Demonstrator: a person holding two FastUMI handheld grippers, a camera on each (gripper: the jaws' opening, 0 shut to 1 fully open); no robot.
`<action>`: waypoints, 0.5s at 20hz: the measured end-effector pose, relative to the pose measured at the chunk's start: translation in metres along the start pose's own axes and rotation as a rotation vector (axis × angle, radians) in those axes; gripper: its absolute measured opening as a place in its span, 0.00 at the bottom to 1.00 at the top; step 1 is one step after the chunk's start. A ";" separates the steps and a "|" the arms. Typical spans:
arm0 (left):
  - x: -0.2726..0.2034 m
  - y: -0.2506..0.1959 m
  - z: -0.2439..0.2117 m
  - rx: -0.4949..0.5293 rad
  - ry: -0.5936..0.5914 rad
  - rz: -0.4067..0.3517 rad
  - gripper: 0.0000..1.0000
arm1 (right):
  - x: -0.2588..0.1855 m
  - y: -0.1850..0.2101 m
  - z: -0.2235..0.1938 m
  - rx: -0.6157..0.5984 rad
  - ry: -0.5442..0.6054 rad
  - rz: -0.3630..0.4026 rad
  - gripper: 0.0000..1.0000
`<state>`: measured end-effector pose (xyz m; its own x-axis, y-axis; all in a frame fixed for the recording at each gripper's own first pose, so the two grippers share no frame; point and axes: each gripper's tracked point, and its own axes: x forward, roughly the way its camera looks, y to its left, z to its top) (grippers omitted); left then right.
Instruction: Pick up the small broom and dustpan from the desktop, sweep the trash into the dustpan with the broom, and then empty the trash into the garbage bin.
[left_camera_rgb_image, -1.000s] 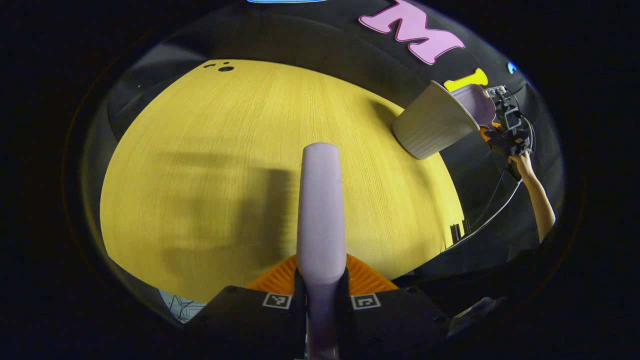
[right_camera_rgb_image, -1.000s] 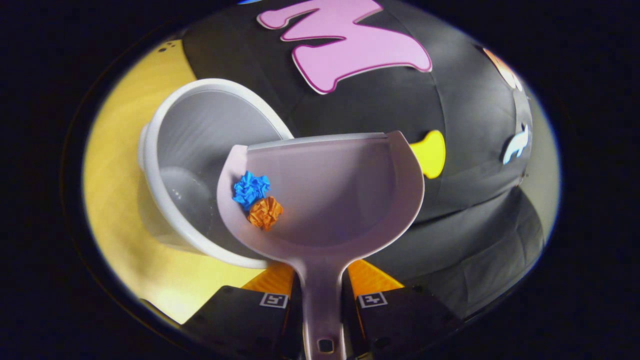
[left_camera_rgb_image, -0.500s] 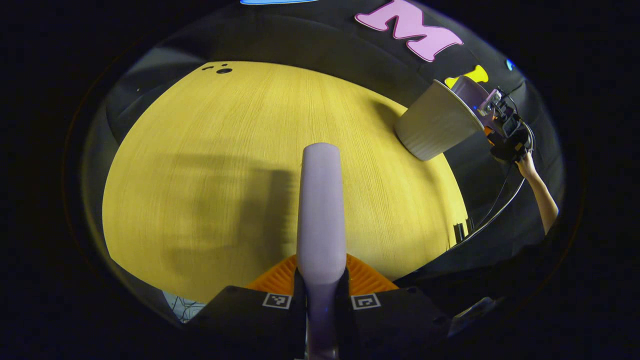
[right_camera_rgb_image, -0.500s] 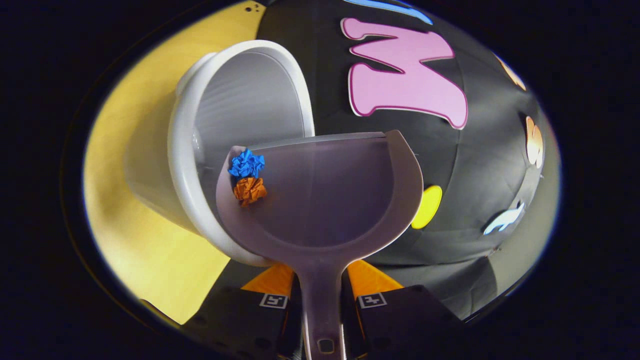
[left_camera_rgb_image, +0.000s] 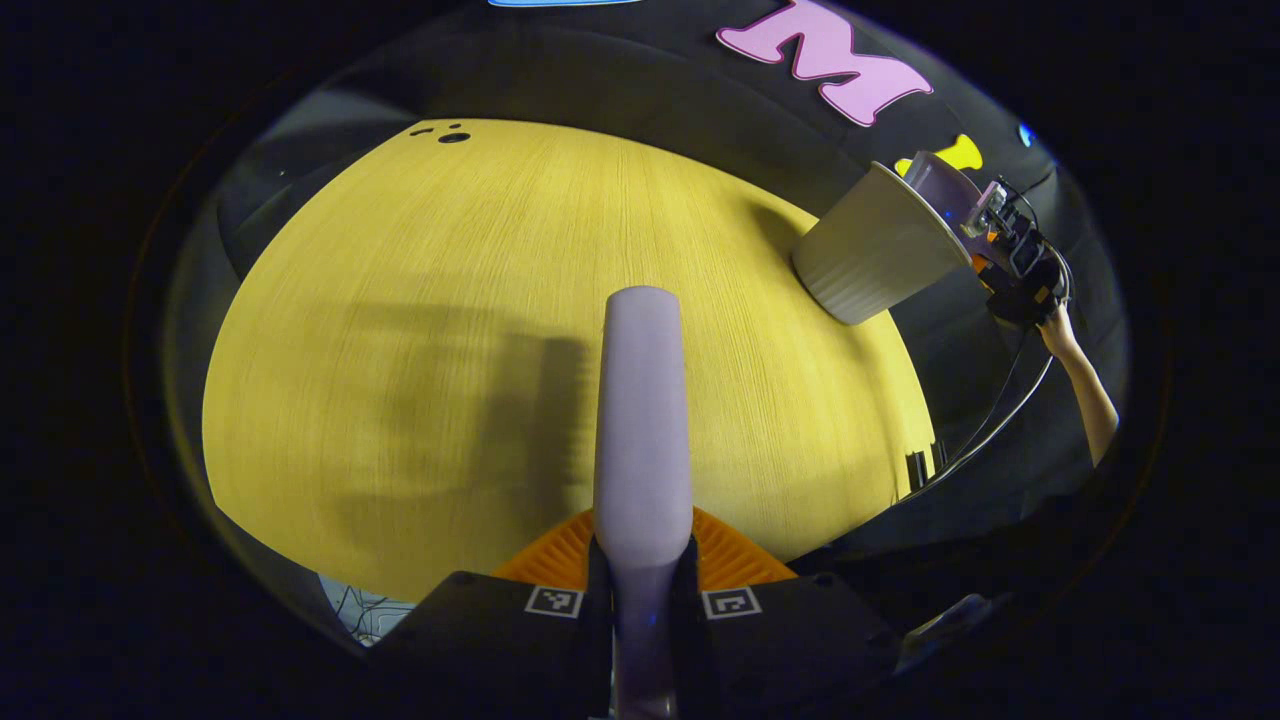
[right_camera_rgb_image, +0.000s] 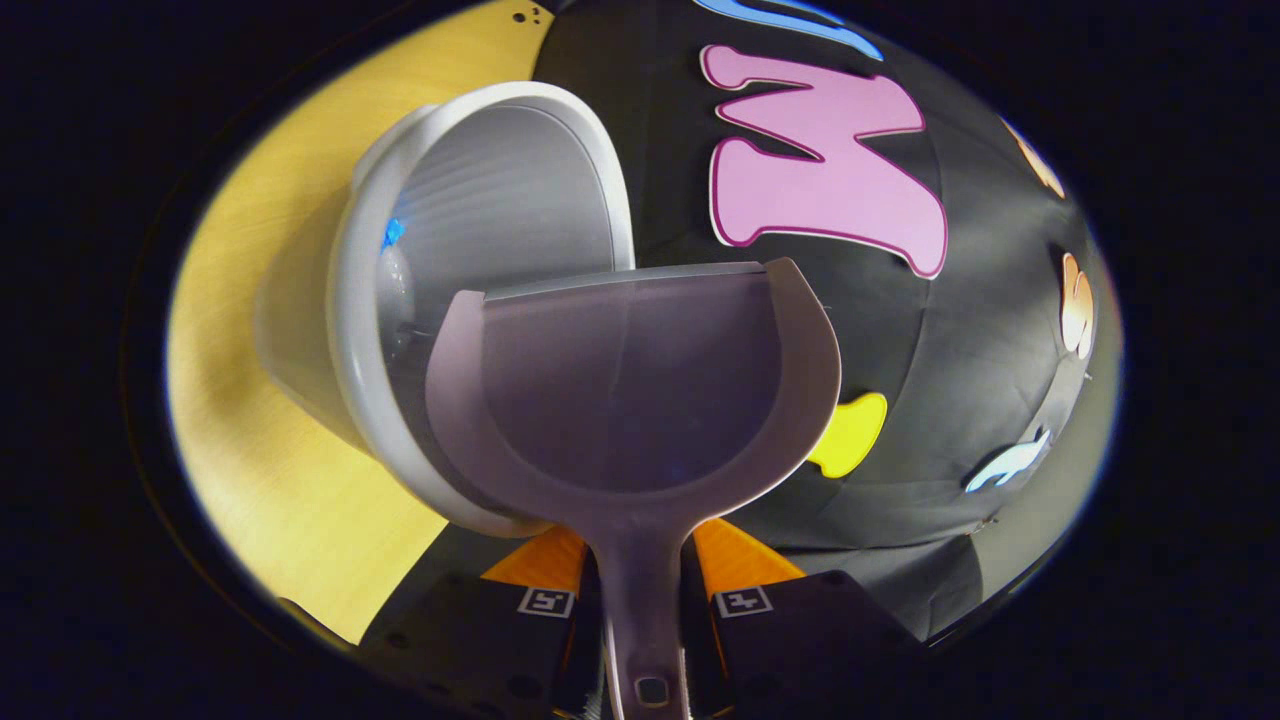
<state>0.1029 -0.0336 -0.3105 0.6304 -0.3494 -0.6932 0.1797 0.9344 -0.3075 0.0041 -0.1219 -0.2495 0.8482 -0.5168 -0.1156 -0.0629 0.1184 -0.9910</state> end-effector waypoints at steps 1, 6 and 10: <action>-0.001 0.000 0.002 0.004 -0.007 0.003 0.29 | -0.002 0.000 0.001 0.055 0.006 0.014 0.36; -0.005 -0.002 0.010 0.004 -0.049 -0.007 0.28 | -0.016 -0.014 -0.005 0.335 0.063 0.085 0.36; -0.011 0.013 0.015 0.040 -0.072 0.029 0.29 | -0.037 -0.031 0.004 0.571 0.057 0.116 0.36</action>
<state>0.1092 -0.0166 -0.2971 0.6884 -0.3177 -0.6521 0.1897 0.9465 -0.2609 -0.0235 -0.1033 -0.2141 0.8224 -0.5159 -0.2400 0.1533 0.6071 -0.7797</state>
